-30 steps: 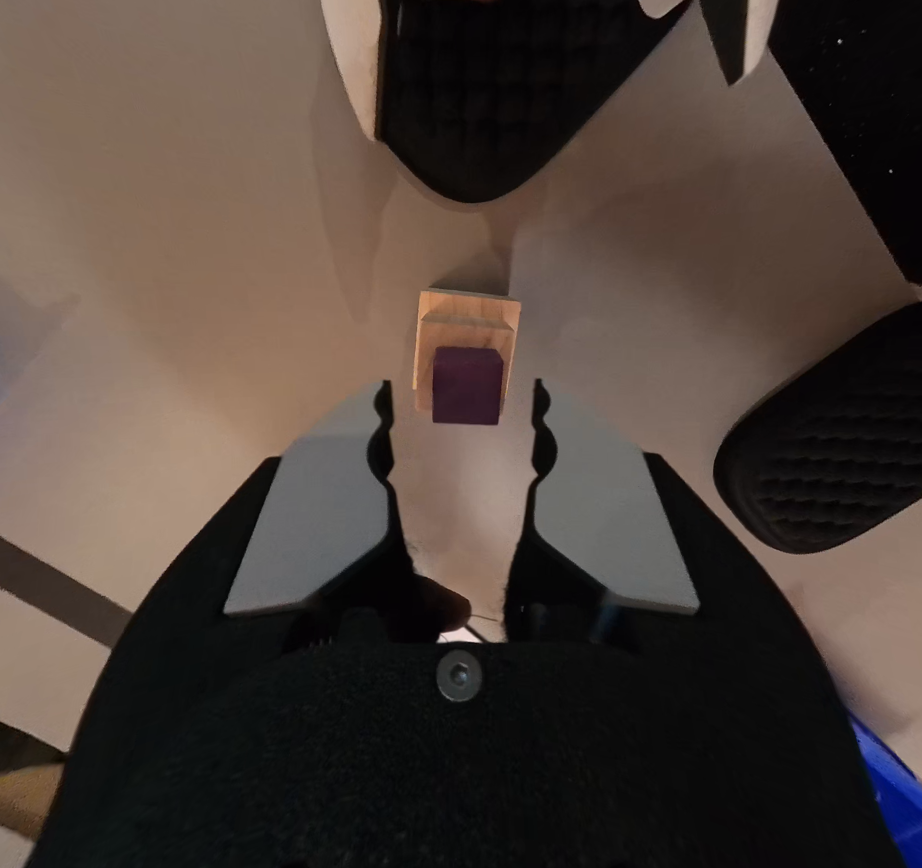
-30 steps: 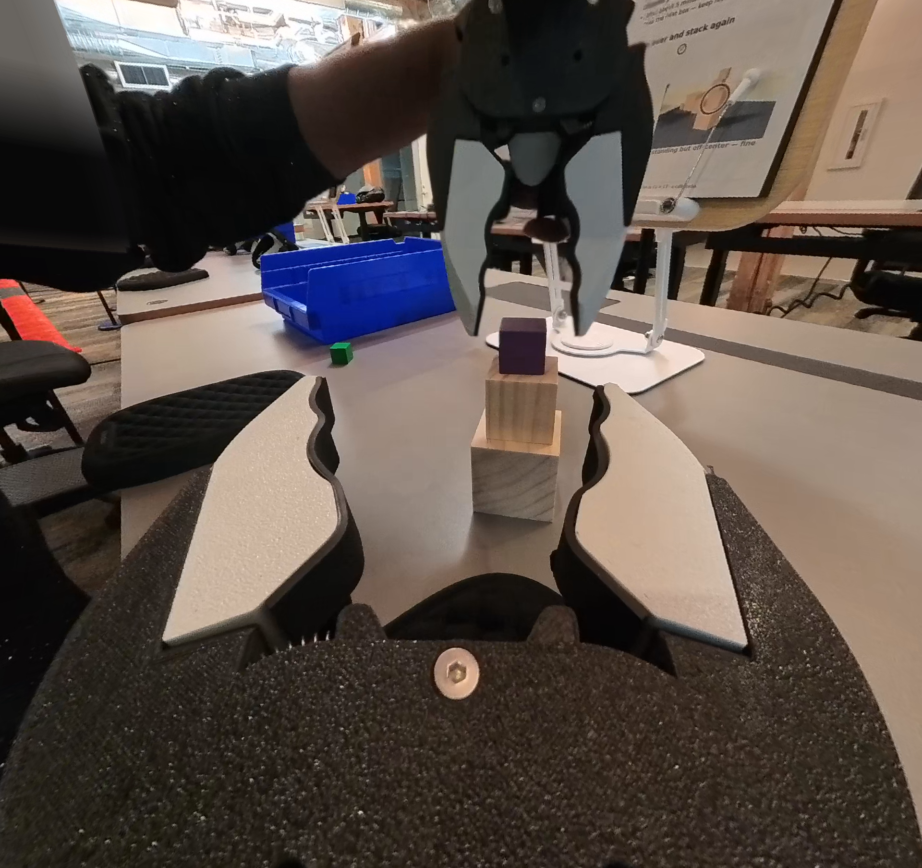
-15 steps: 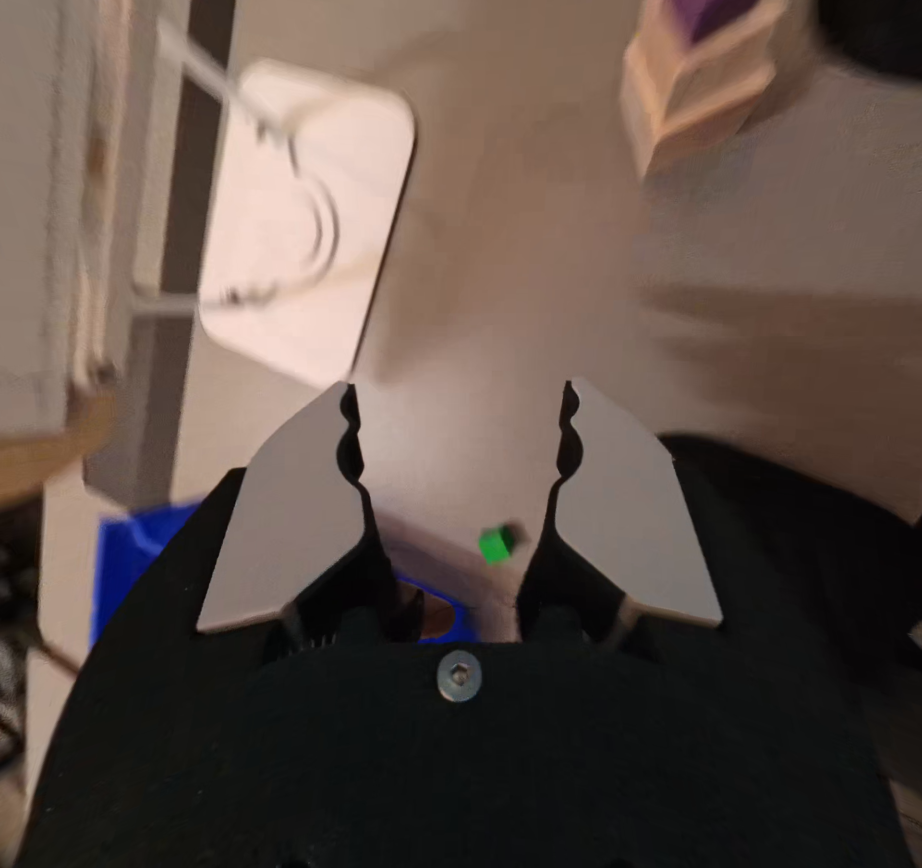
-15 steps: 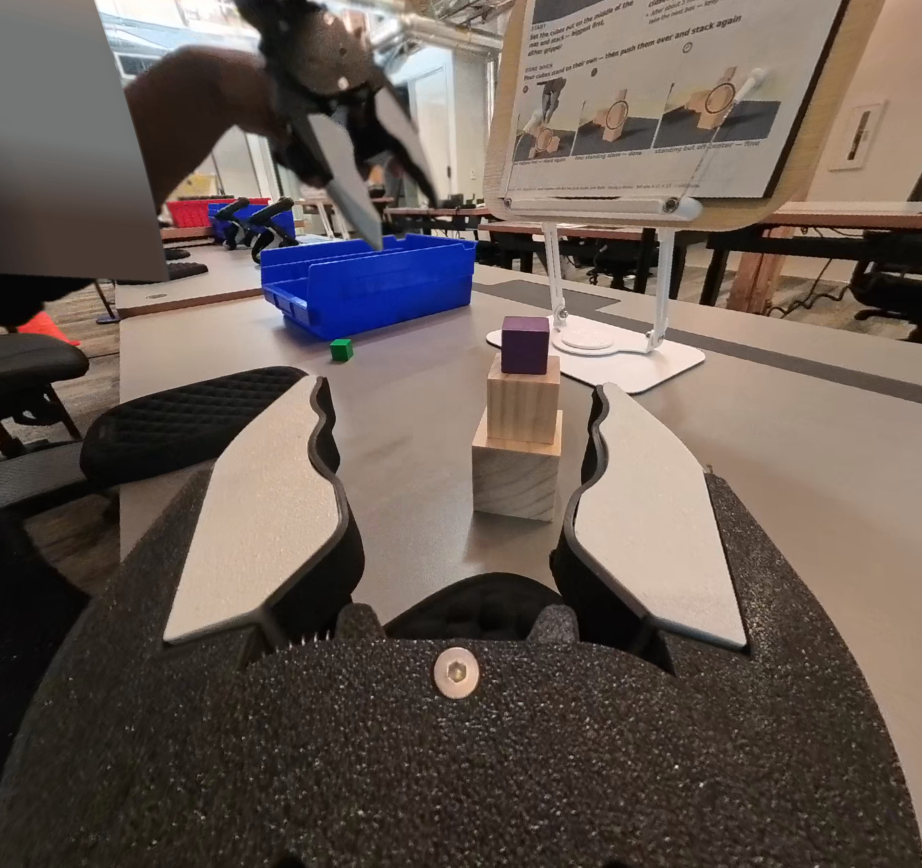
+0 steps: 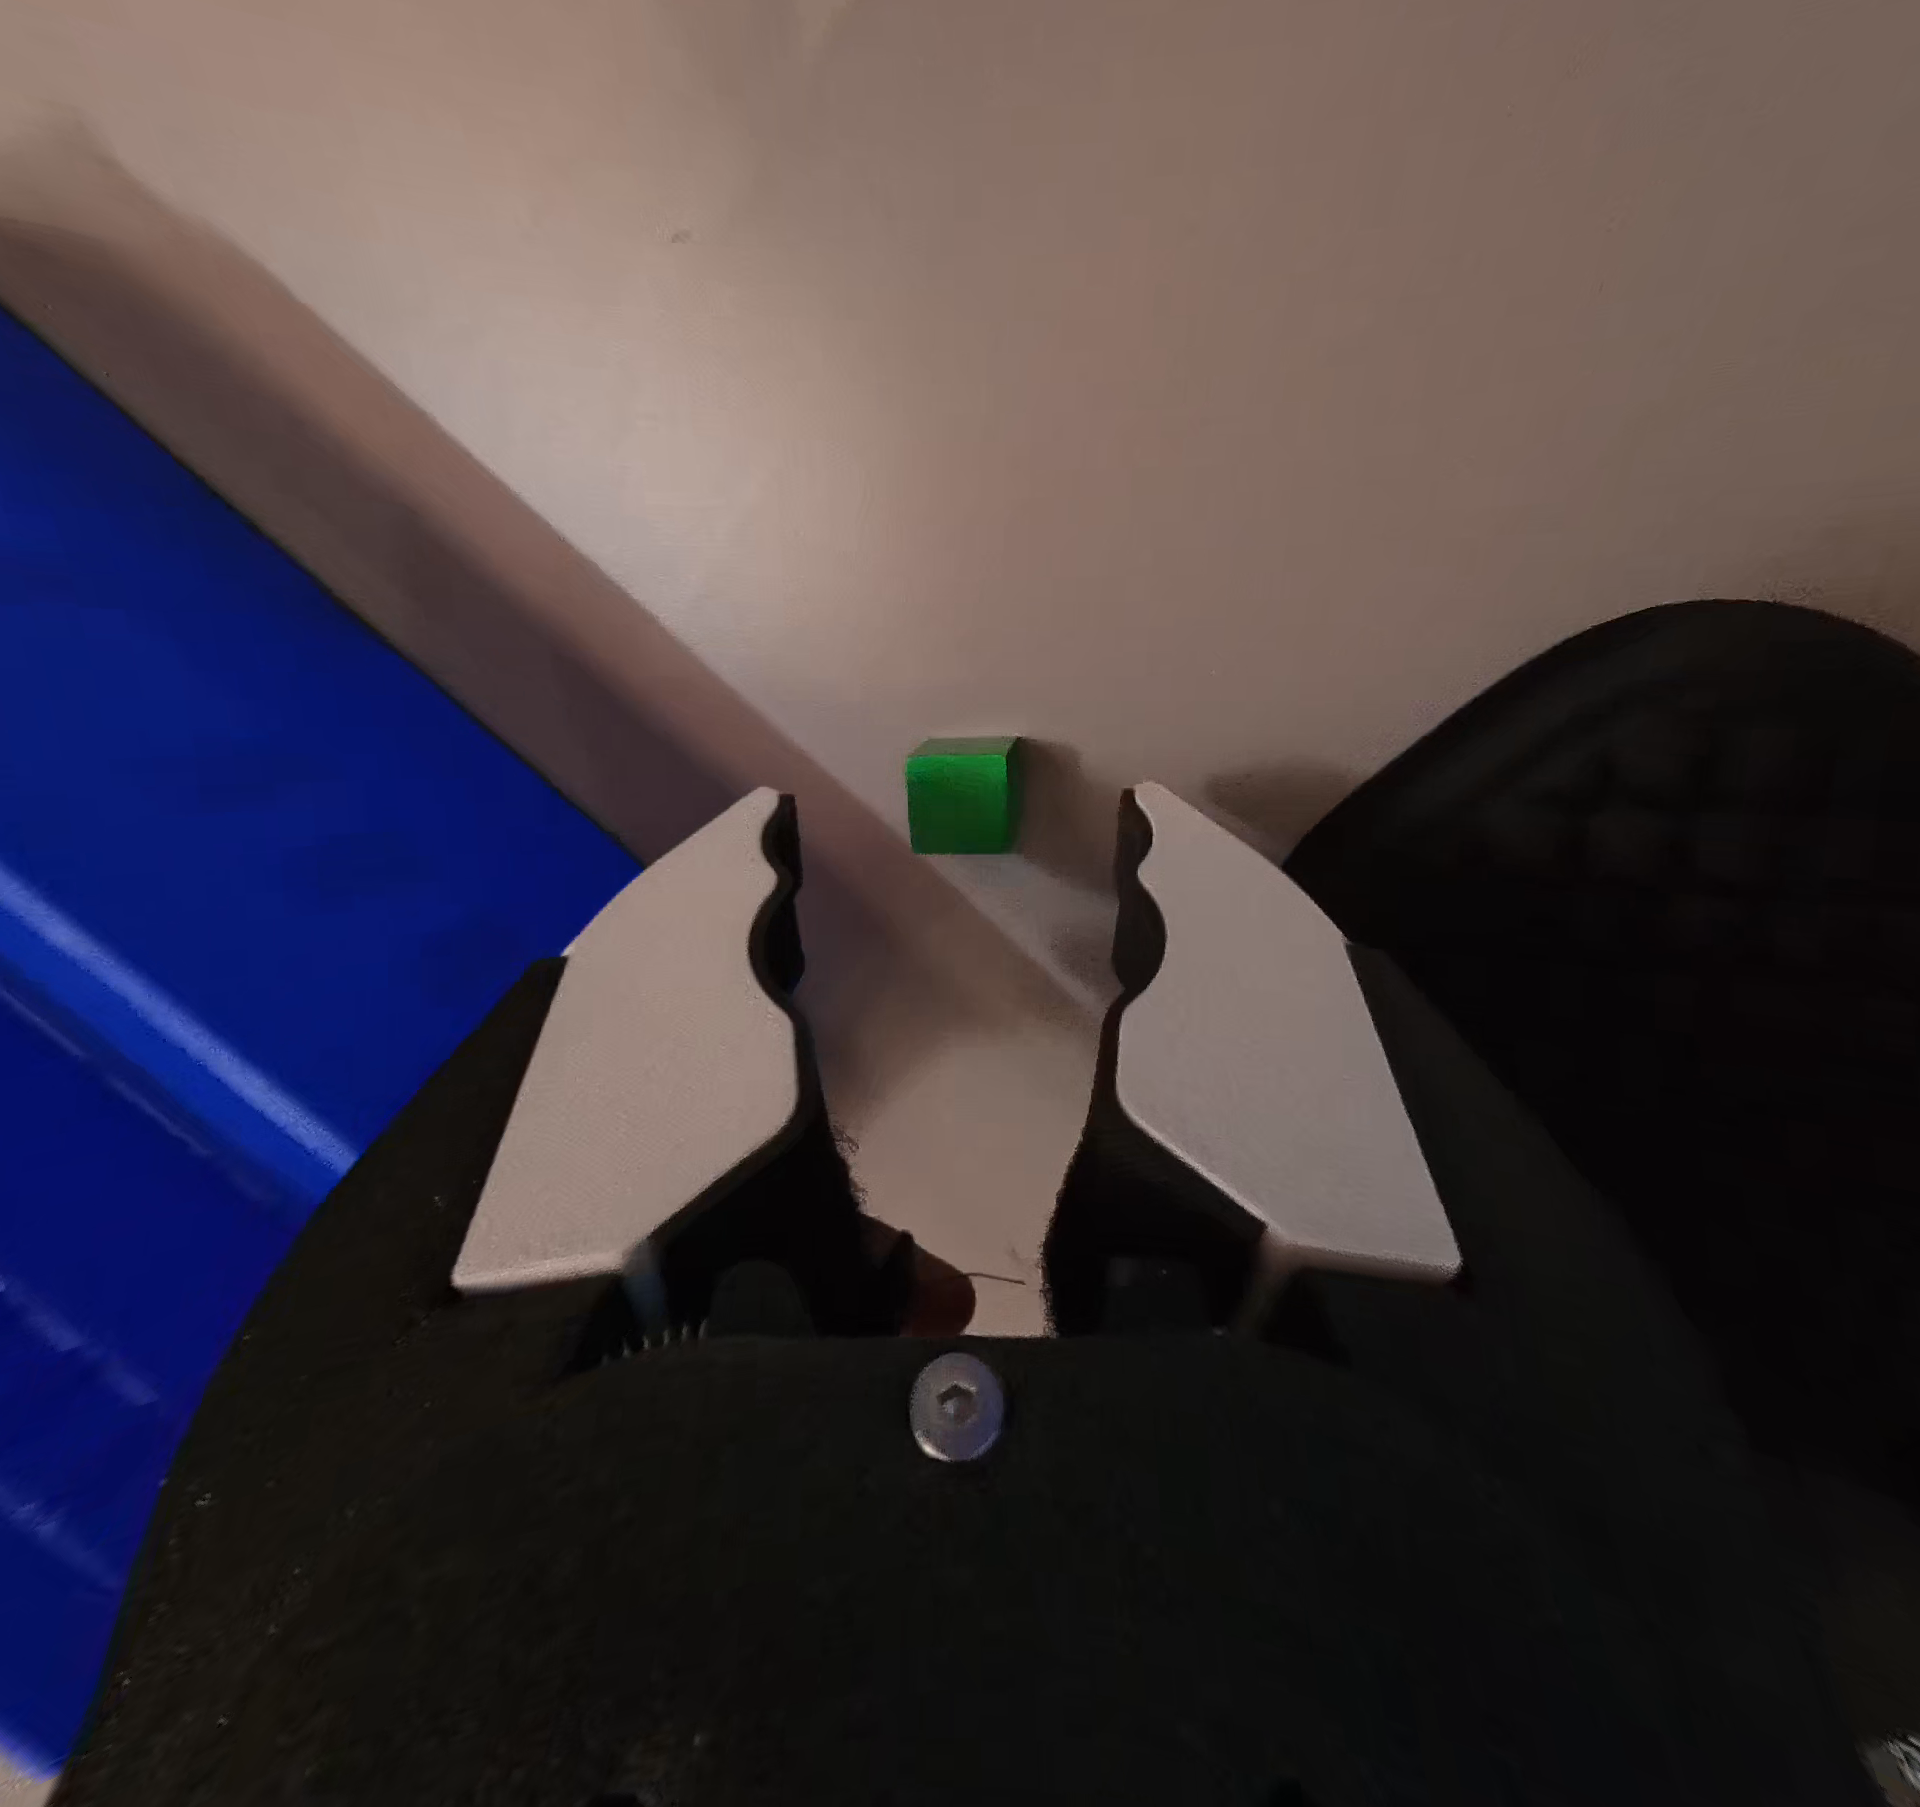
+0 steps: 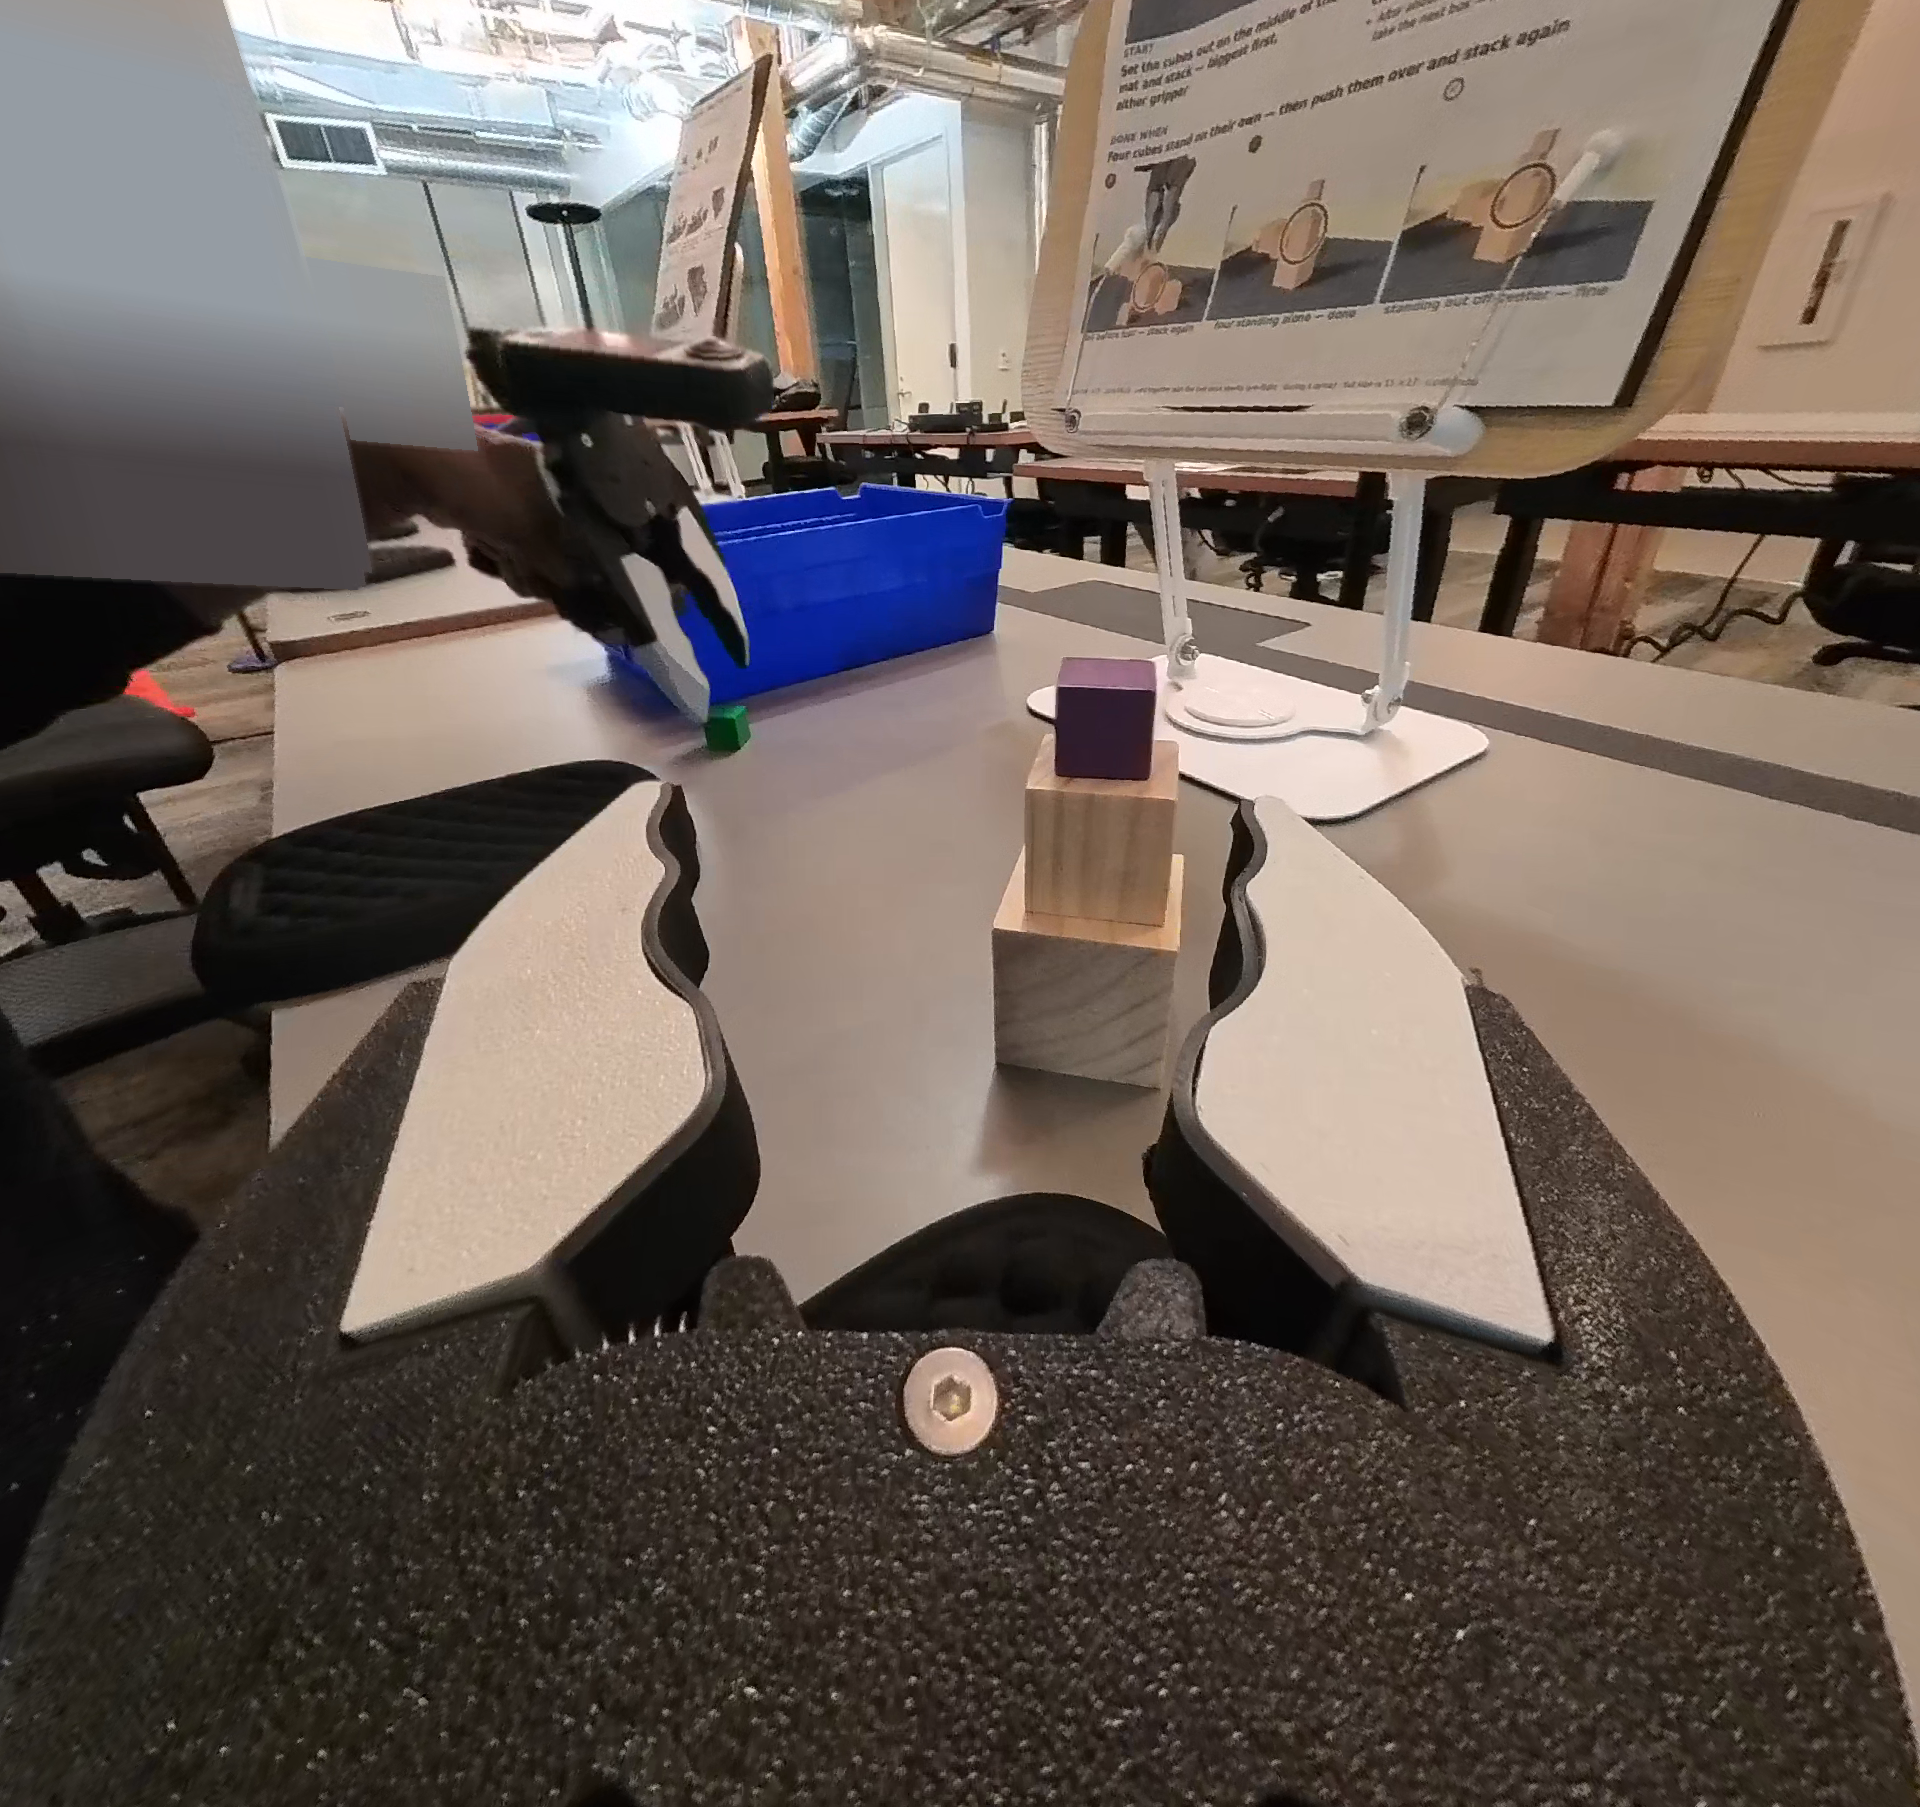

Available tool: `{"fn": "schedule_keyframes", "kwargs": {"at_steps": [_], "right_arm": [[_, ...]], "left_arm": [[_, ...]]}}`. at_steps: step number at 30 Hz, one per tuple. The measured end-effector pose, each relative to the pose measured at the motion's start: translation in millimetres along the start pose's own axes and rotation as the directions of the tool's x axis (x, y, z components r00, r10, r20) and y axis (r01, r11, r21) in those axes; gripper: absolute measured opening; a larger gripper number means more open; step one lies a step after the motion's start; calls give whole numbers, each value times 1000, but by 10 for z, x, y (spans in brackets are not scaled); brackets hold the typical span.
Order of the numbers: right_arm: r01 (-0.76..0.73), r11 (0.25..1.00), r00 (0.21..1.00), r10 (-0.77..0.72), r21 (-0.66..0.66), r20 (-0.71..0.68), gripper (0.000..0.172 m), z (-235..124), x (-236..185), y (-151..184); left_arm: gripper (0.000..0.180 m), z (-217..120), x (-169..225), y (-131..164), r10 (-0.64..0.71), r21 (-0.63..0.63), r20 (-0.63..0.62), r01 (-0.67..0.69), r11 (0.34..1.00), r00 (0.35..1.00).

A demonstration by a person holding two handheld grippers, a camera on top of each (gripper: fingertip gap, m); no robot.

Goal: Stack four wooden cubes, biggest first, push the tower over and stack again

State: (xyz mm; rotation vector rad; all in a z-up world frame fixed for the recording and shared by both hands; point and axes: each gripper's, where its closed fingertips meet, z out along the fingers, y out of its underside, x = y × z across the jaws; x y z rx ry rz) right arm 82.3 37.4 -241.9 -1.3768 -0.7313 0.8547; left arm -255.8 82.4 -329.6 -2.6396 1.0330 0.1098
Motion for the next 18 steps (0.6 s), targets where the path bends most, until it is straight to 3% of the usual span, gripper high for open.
{"fn": "schedule_keyframes", "kwargs": {"at_steps": [13,18], "right_arm": [[-4,1000,1000,4,9,-4,95,-13,9,-12],[-3,1000,1000,3,3,-1,95,-7,5,-4]], "left_arm": [[21,189,25,101,16,-34,-89,-20,999,996],[21,-145,129,-221,135,76,-139,-125,989,981]]}}
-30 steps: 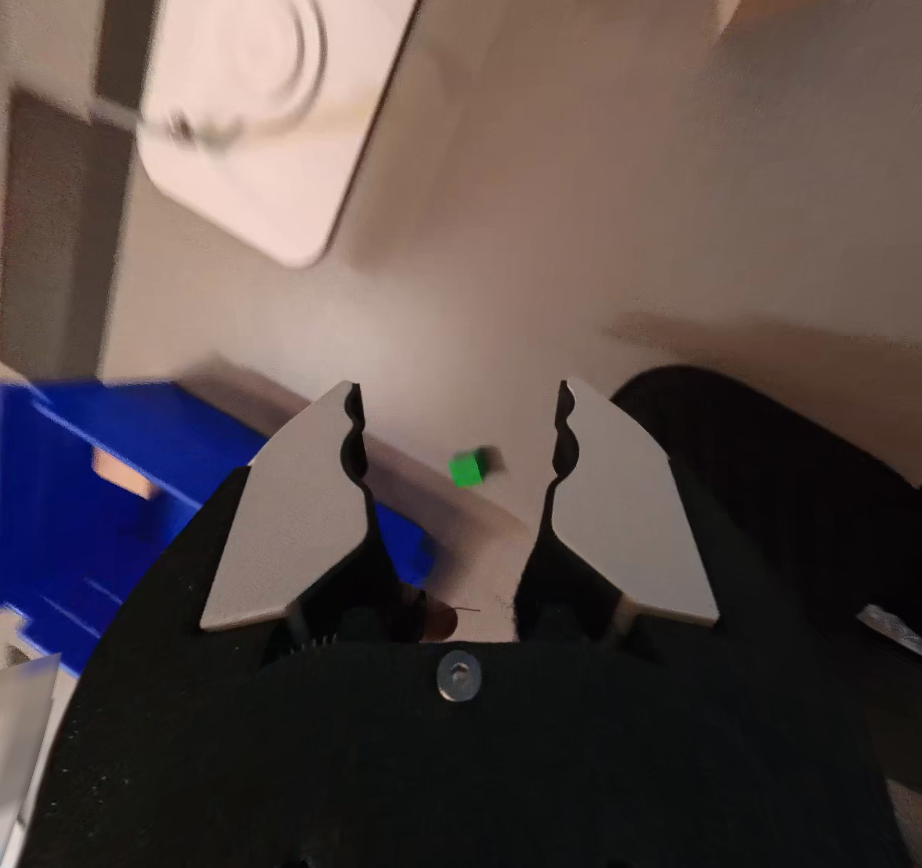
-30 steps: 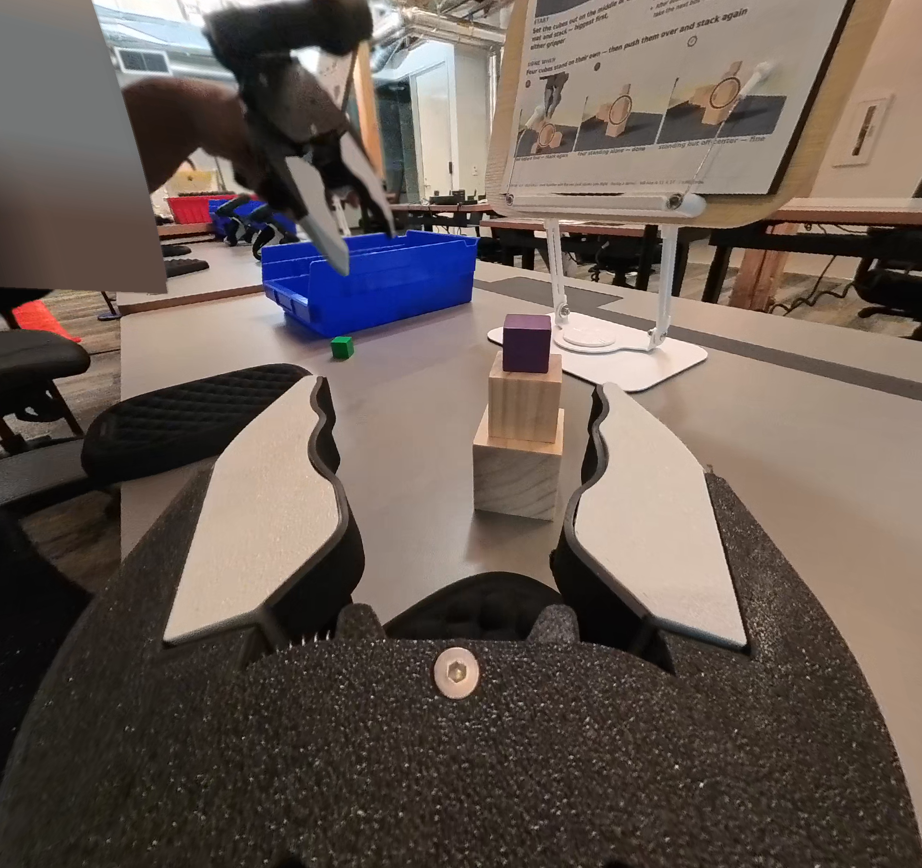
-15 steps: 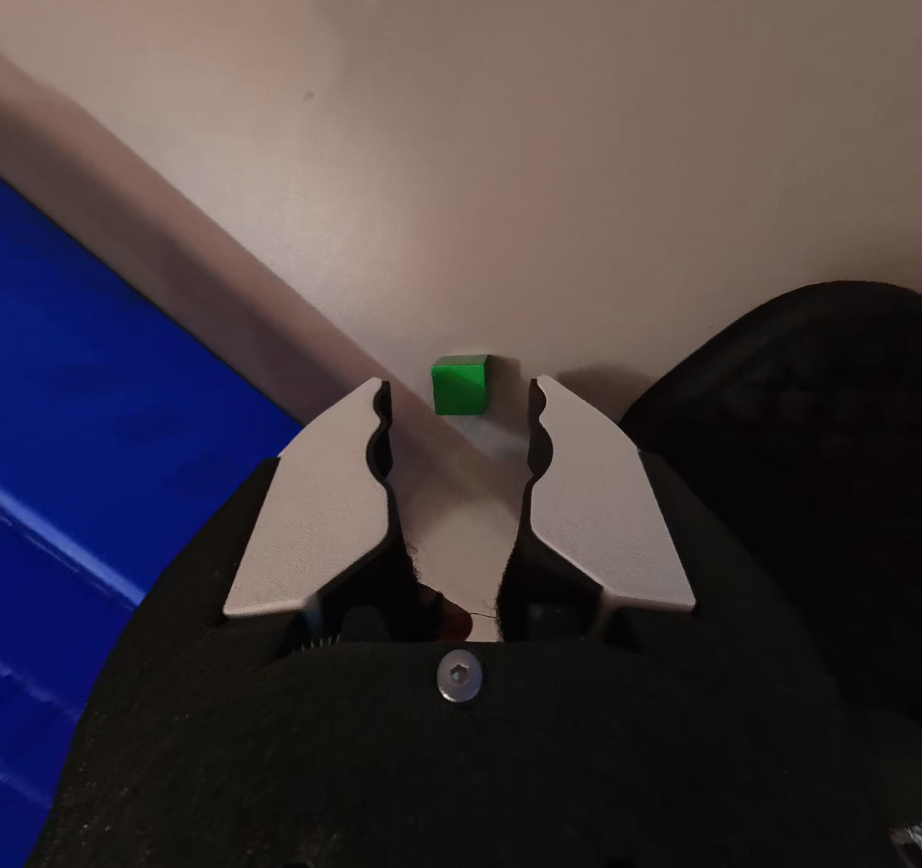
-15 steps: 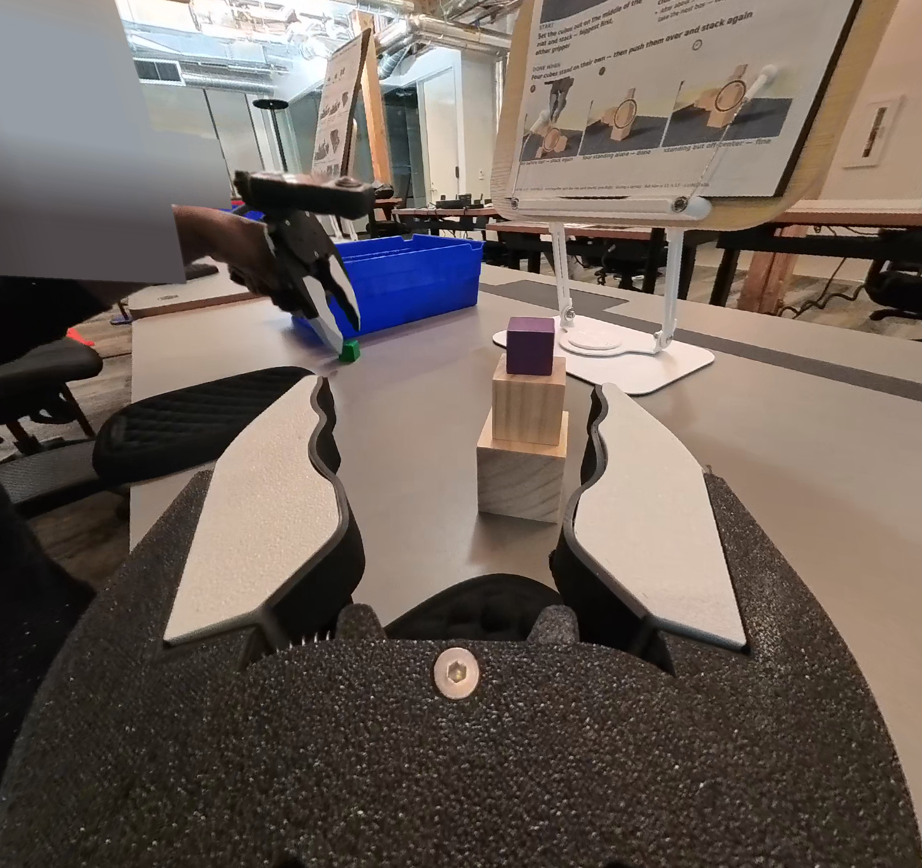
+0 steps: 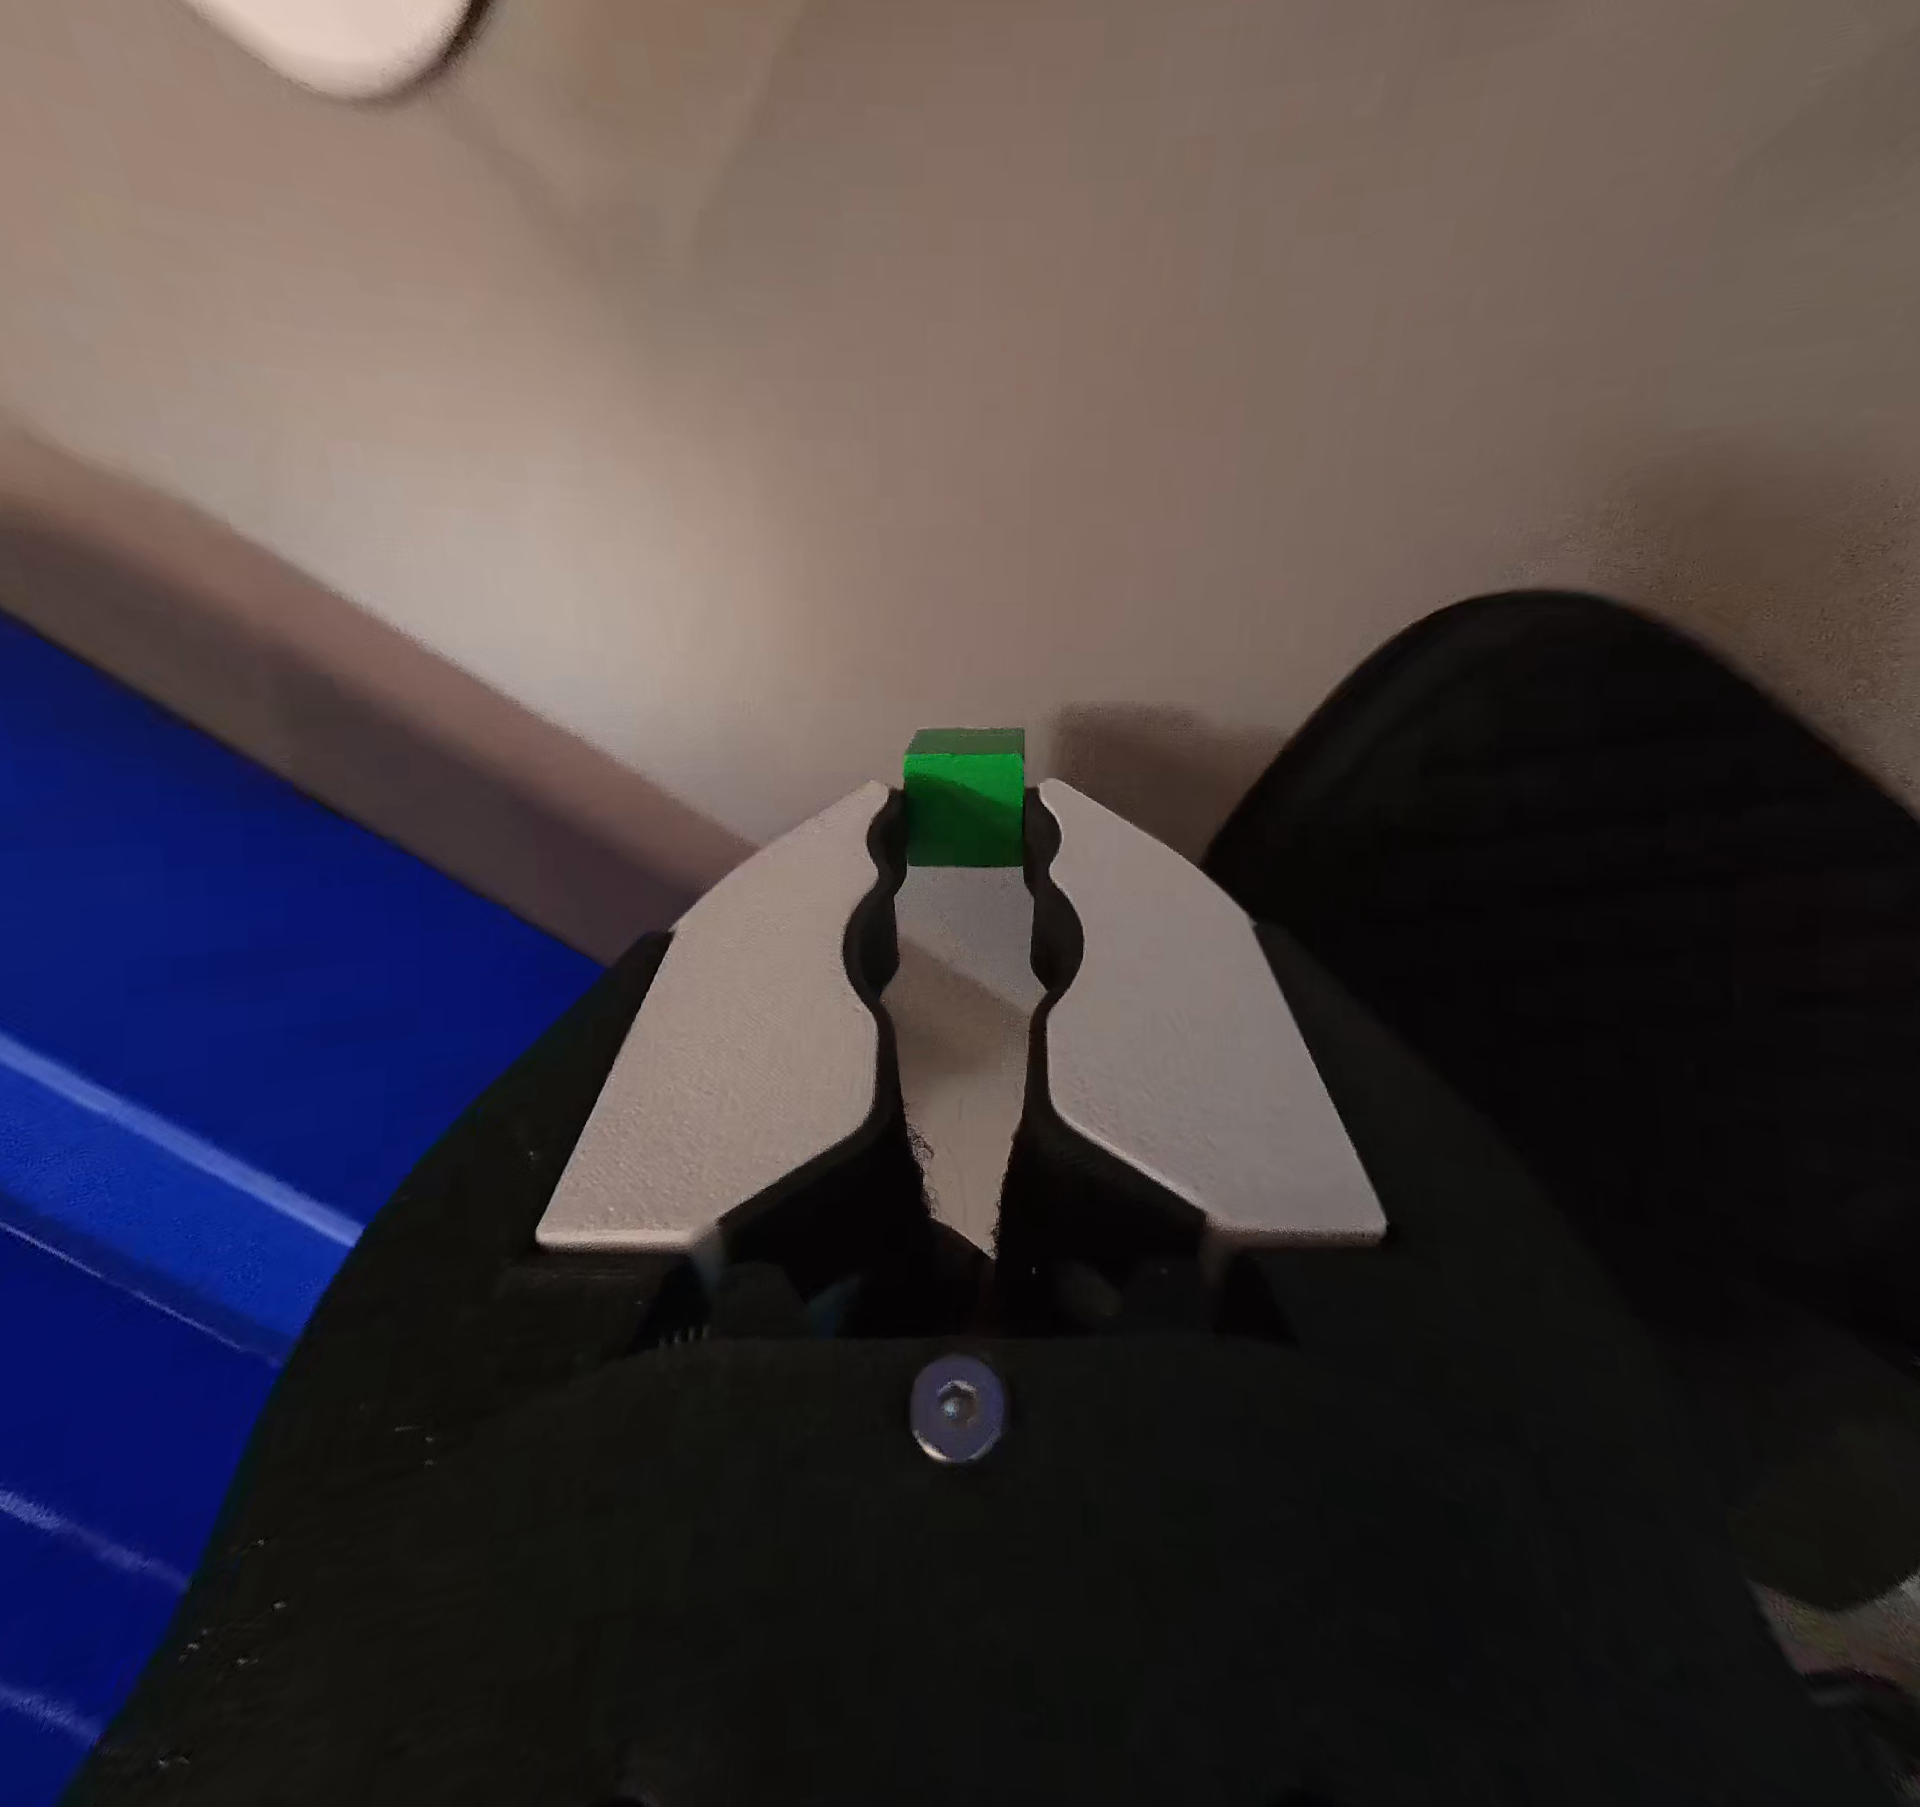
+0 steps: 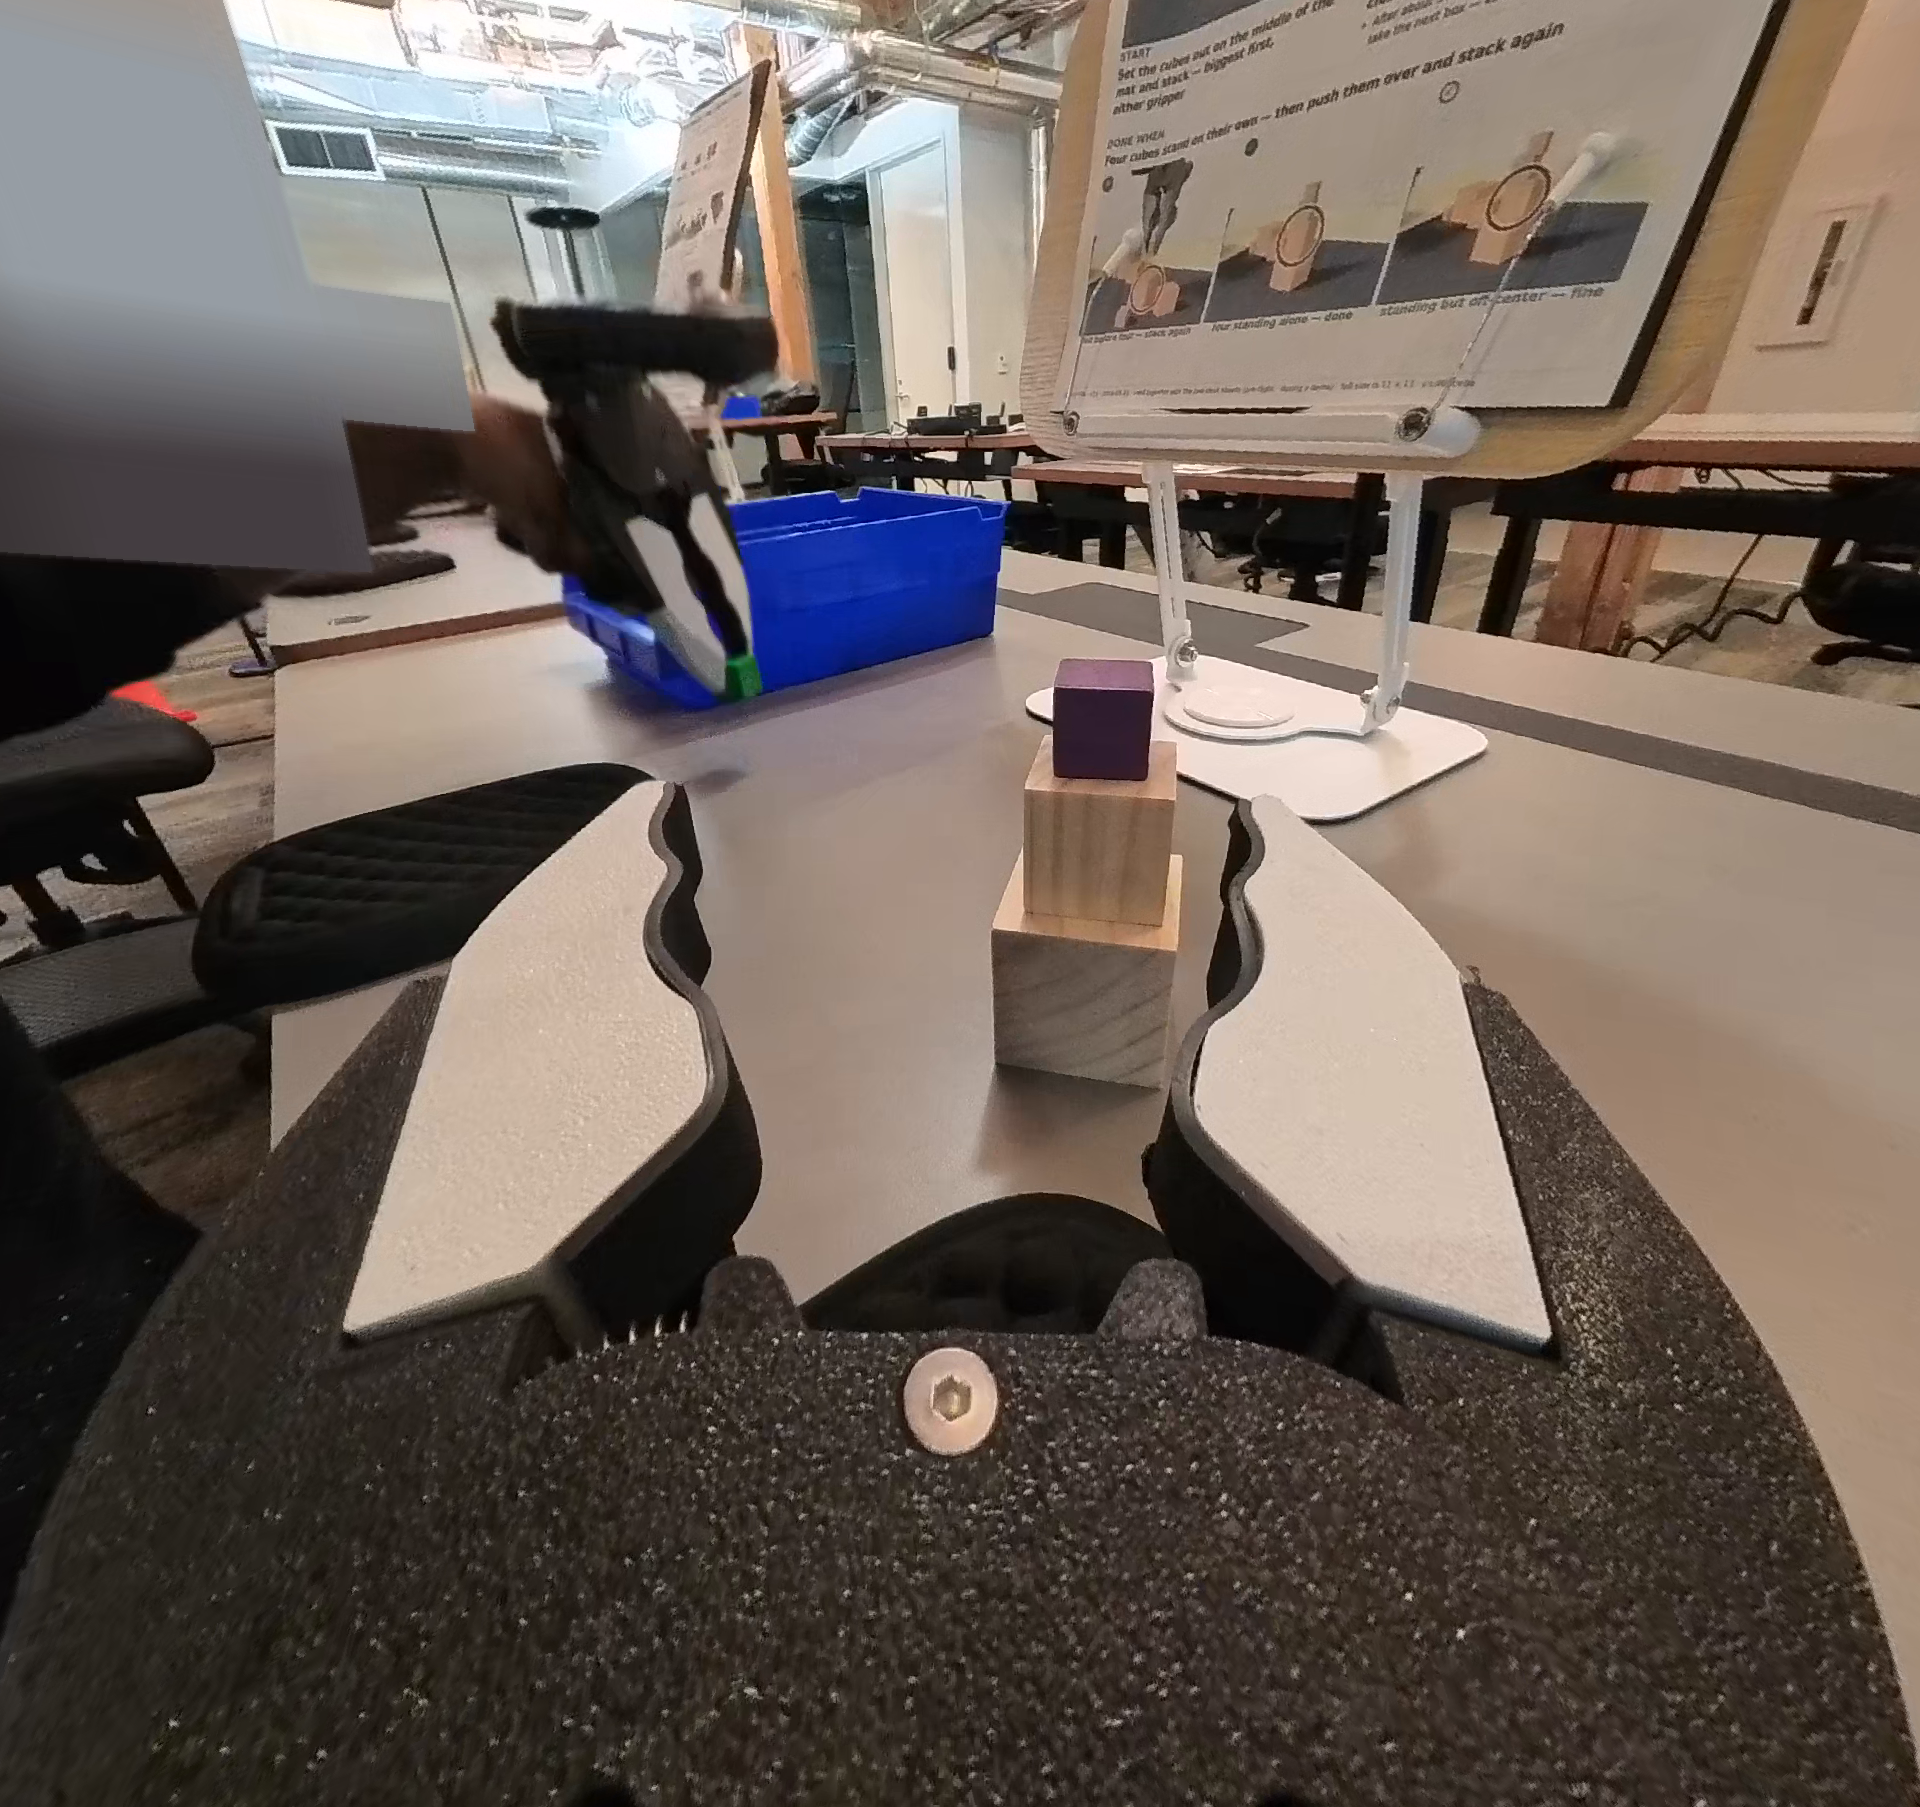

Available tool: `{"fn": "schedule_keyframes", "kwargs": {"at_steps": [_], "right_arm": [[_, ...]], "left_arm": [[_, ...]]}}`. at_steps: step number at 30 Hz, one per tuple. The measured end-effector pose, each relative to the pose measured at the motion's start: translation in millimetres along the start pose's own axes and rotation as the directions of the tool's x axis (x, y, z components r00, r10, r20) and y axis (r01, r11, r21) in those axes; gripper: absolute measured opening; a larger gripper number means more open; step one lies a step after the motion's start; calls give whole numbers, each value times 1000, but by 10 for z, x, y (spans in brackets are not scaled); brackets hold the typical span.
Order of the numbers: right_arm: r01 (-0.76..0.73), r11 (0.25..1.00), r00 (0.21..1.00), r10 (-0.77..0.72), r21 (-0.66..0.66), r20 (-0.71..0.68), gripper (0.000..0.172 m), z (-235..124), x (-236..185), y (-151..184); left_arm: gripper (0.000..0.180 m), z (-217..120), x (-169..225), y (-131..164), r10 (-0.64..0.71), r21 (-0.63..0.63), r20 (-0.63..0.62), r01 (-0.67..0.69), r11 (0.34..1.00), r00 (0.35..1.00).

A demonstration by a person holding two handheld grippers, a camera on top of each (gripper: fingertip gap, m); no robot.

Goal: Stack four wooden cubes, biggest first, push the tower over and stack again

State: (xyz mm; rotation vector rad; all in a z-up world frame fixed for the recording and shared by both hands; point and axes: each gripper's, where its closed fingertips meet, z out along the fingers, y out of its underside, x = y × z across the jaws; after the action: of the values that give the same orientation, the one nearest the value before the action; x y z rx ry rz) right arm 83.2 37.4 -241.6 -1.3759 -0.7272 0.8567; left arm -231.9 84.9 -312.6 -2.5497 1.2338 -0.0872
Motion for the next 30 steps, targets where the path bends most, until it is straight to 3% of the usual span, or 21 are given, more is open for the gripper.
{"fn": "schedule_keyframes", "kwargs": {"at_steps": [3,7,14,19,24,27,30], "right_arm": [[2,1000,1000,-2,-6,3,95,7,-5,7],[-1,1000,1000,1,-9,7,94,11,-5,13],[1,1000,1000,-1,-8,9,94,9,-10,12],[4,1000,1000,-4,-4,7,93,6,-10,7],[4,1000,1000,-4,-4,7,93,7,-11,8],[5,1000,1000,-4,-7,8,92,9,-12,11],[6,1000,1000,-6,-6,6,92,8,-12,10]], "left_arm": [[21,-316,169,-460,151,79,-45,-147,986,988],[21,-669,522,-1172,389,166,-87,-372,913,917],[21,-722,1157,-2103,683,174,-119,-662,729,721],[21,-554,1375,-2362,848,175,-154,-831,529,507],[20,-383,1418,-2429,940,210,-191,-924,320,282],[21,-269,1393,-2465,958,226,-208,-943,244,198],[21,-232,1469,-2438,944,276,-282,-928,251,172]]}}
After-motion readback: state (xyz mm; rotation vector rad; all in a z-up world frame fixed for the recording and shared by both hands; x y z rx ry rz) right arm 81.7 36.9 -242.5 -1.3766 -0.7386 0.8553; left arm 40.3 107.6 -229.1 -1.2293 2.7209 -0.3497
